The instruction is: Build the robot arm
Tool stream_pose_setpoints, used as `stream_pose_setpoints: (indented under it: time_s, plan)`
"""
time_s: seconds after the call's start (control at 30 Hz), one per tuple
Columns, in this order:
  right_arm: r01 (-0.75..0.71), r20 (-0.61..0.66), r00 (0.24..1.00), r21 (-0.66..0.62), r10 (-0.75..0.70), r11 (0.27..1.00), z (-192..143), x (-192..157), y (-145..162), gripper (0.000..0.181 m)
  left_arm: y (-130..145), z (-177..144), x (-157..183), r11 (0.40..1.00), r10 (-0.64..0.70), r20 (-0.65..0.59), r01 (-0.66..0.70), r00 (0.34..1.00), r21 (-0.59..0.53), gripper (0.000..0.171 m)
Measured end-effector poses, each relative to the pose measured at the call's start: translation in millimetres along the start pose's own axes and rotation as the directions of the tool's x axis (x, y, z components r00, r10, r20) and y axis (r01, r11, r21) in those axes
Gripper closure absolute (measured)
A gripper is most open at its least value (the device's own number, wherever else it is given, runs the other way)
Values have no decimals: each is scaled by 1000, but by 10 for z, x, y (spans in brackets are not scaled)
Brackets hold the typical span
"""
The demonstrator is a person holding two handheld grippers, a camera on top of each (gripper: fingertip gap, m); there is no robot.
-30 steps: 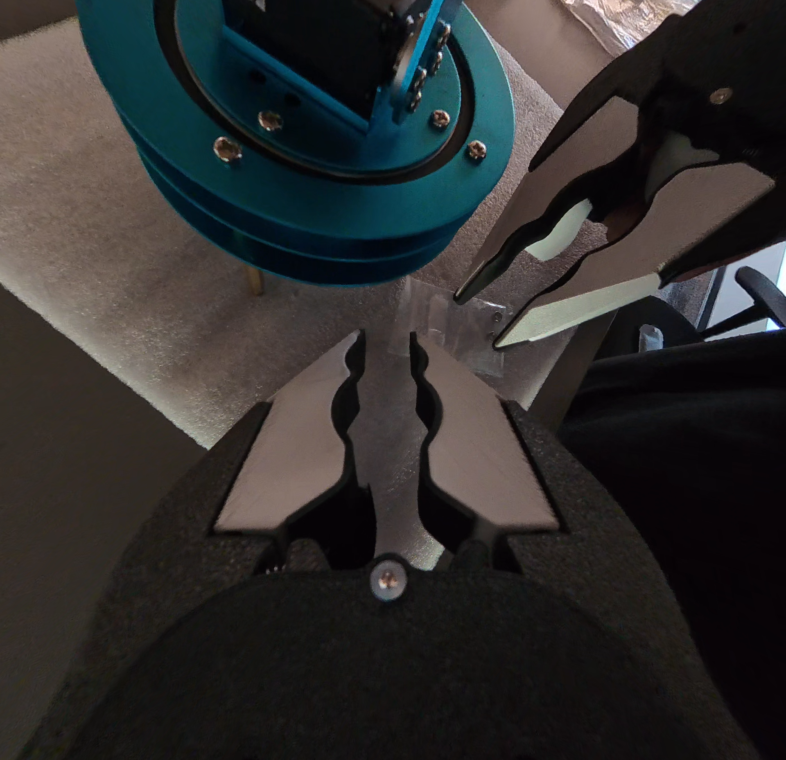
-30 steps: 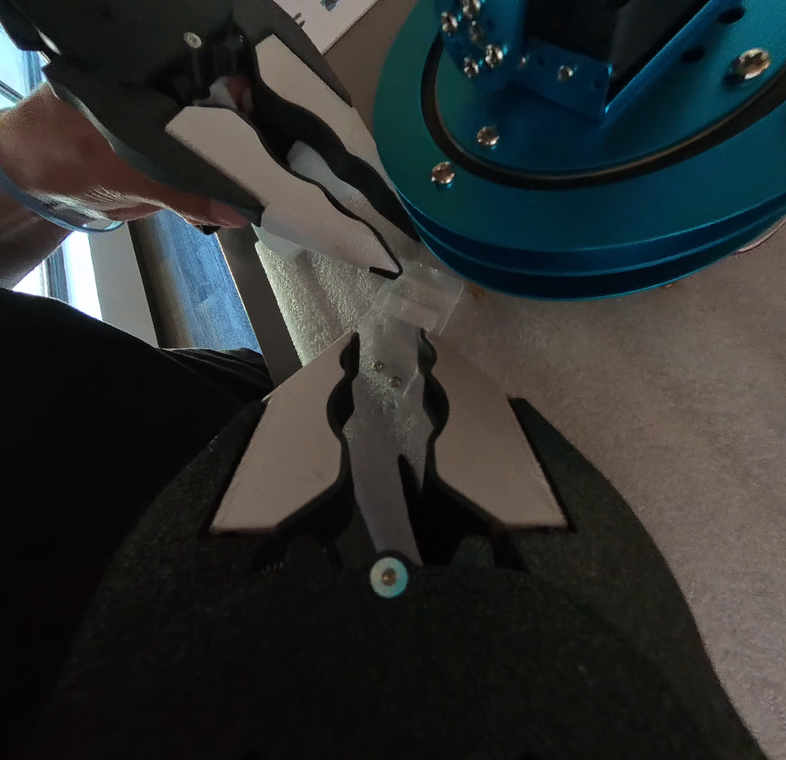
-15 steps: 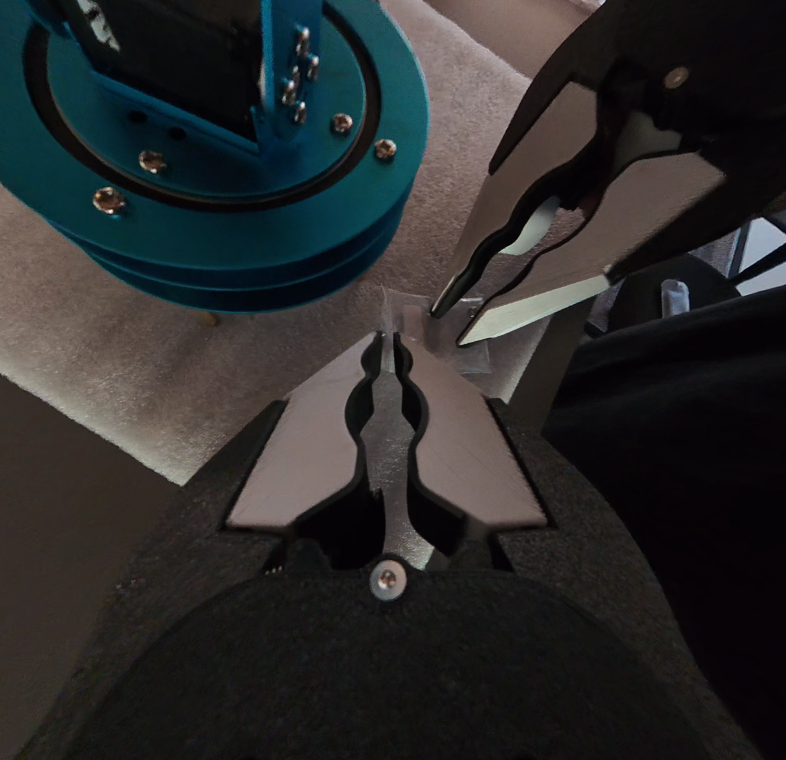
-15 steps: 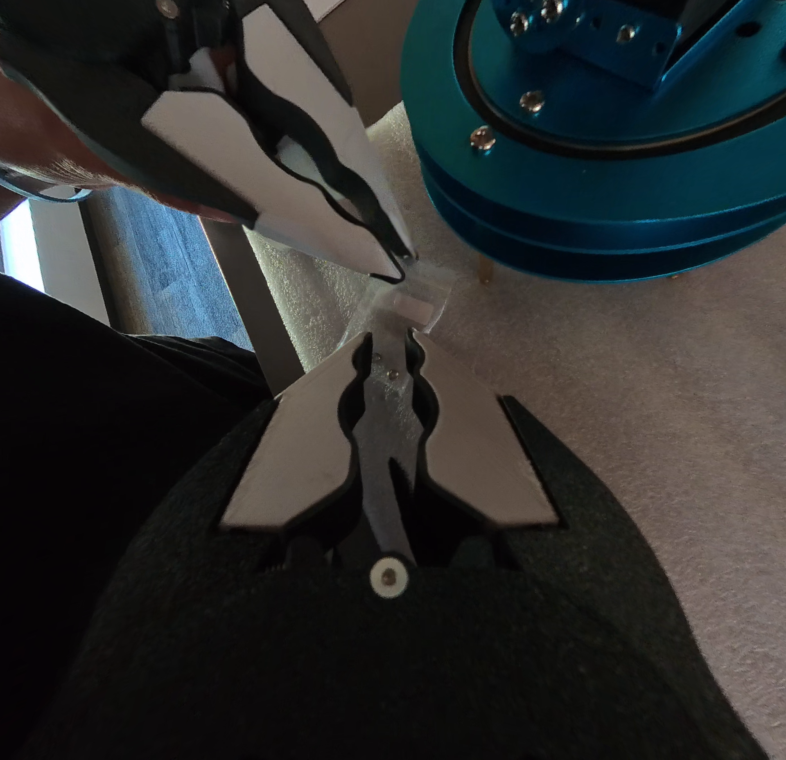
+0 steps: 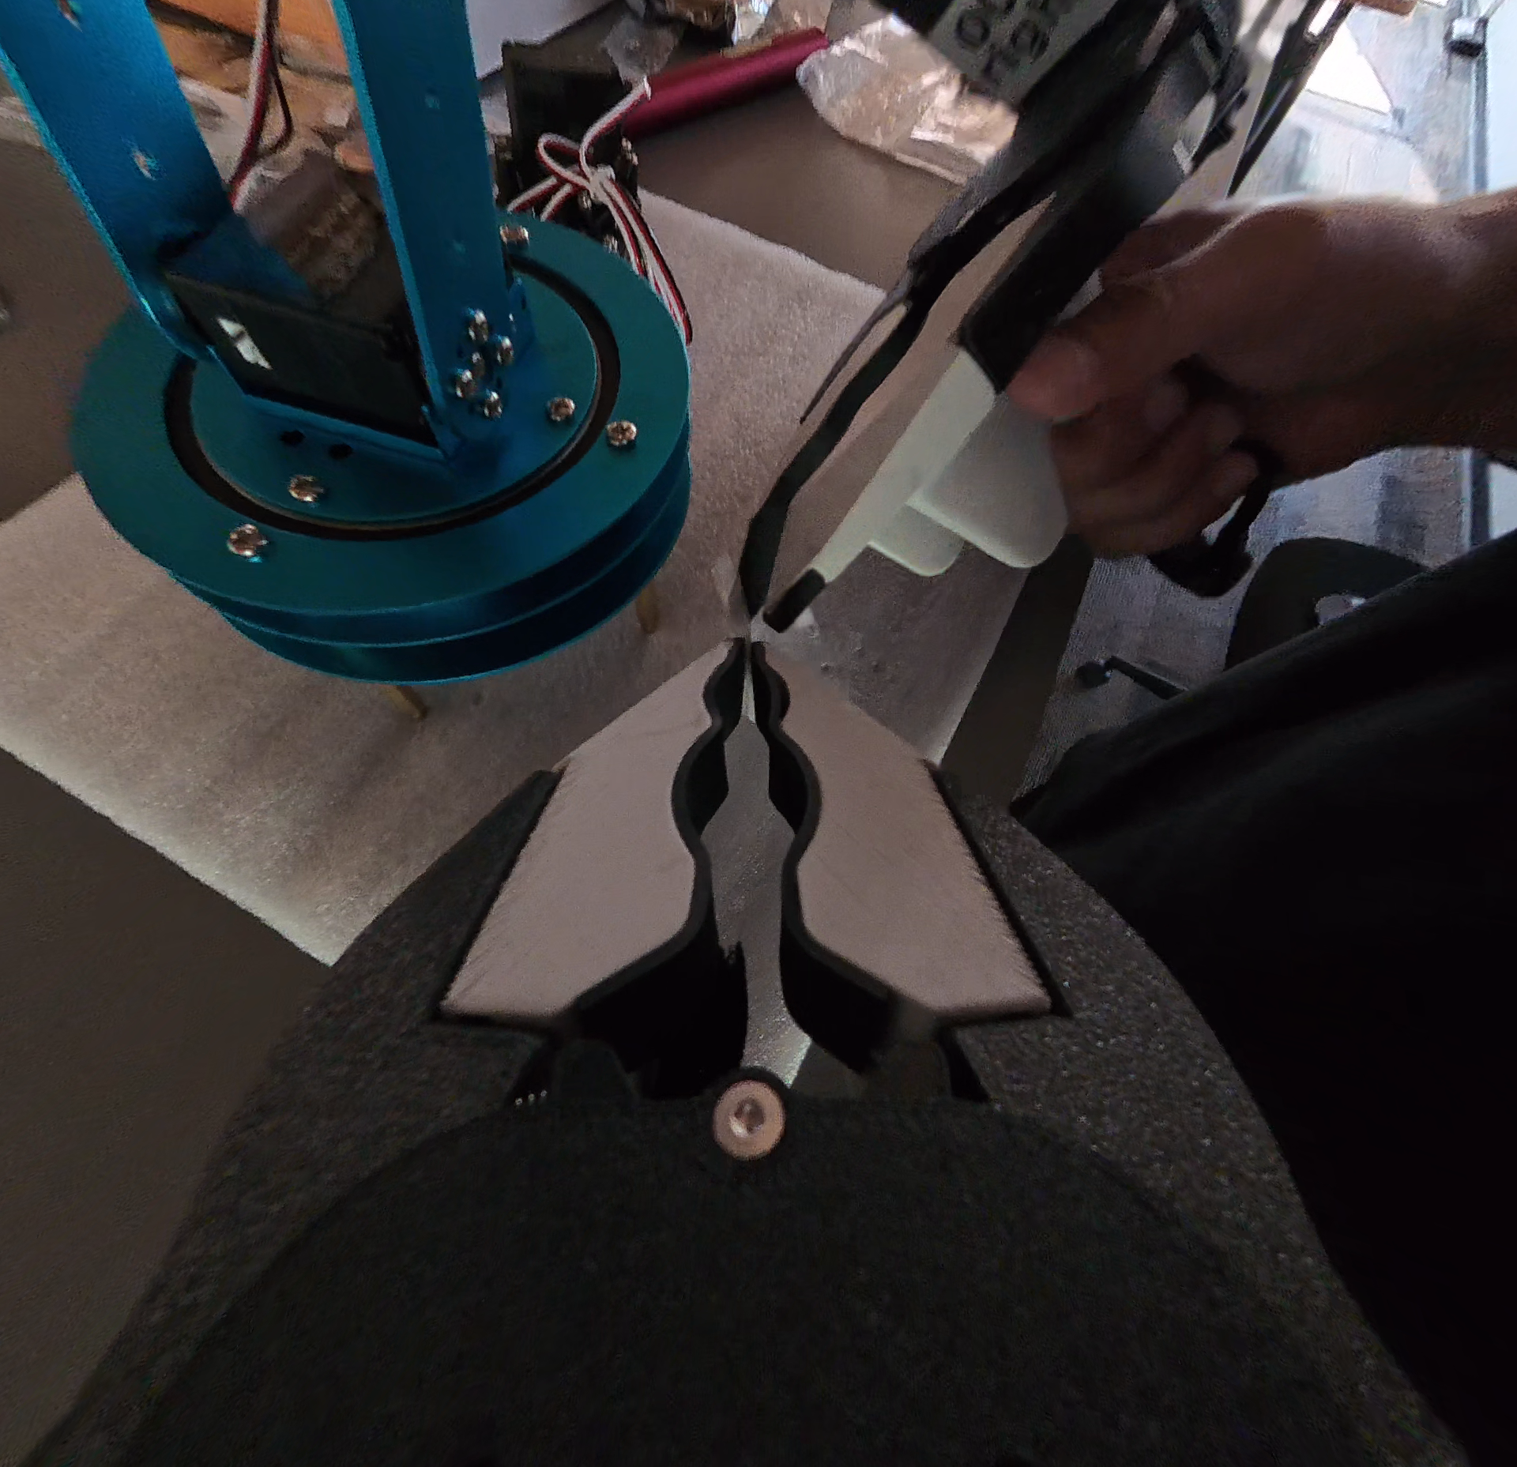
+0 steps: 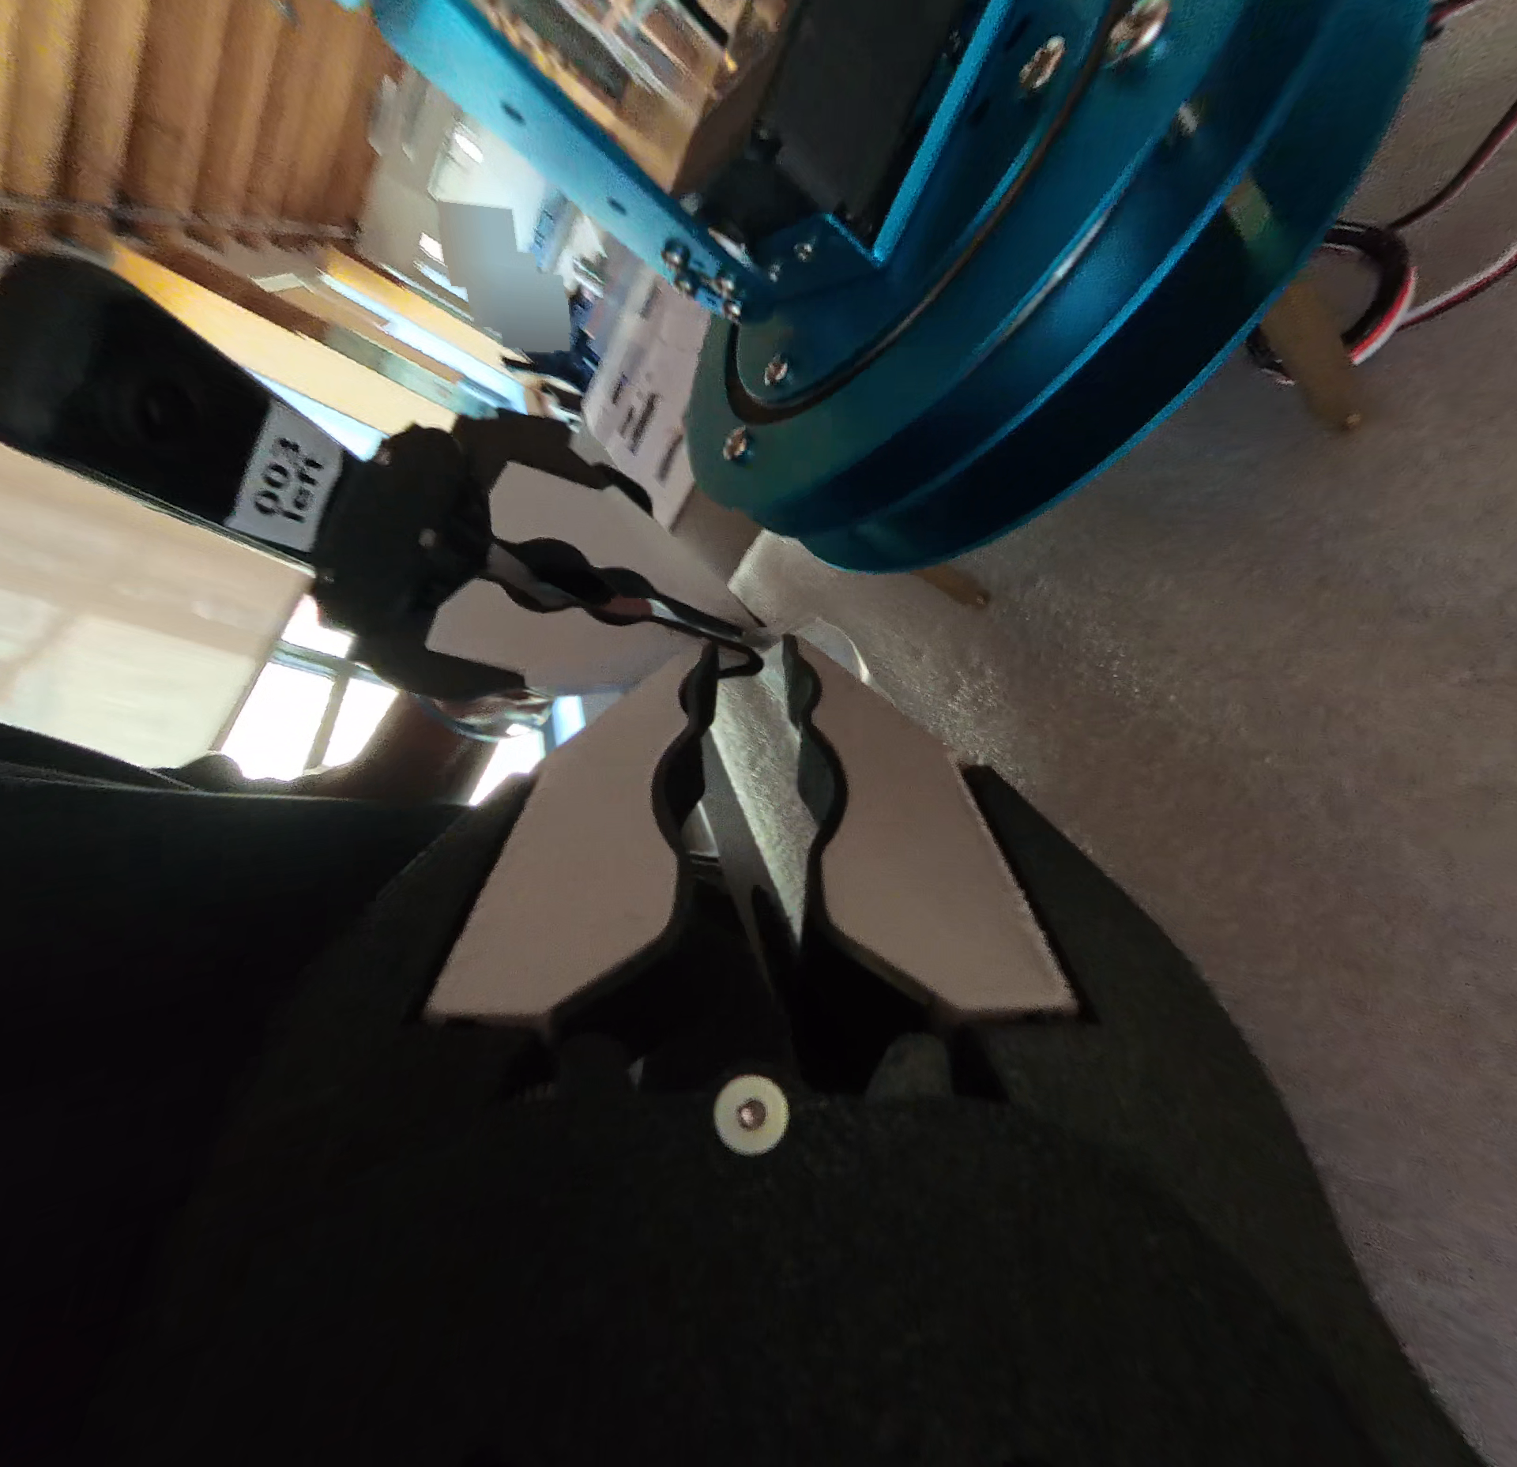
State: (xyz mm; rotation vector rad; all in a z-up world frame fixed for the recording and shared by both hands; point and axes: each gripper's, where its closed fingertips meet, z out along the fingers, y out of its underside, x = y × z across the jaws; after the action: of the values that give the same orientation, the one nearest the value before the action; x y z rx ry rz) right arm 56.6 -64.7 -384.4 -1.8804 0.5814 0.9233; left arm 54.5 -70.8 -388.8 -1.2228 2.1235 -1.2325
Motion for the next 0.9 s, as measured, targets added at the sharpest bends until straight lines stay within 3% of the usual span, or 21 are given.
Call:
stream_pose_setpoints:
  time_s: [0.17, 0.43, 0.9]
  plan:
    - [-78, 119, 990, 72, 69, 994, -54, -126, -73, 172, -127, -99, 47, 997, -29, -15, 30, 999, 75, 171]
    - [-189, 209, 964, 111, 163, 976, -59, -175, -136, 172, -170, -128, 55, 997, -1, 5, 1, 1000, 79, 171]
    - [-177, 237, 960, 111, 147, 978, -105, -215, -131, 181, -203, -130, 113, 992, -66, -52, 71, 996, 101, 170]
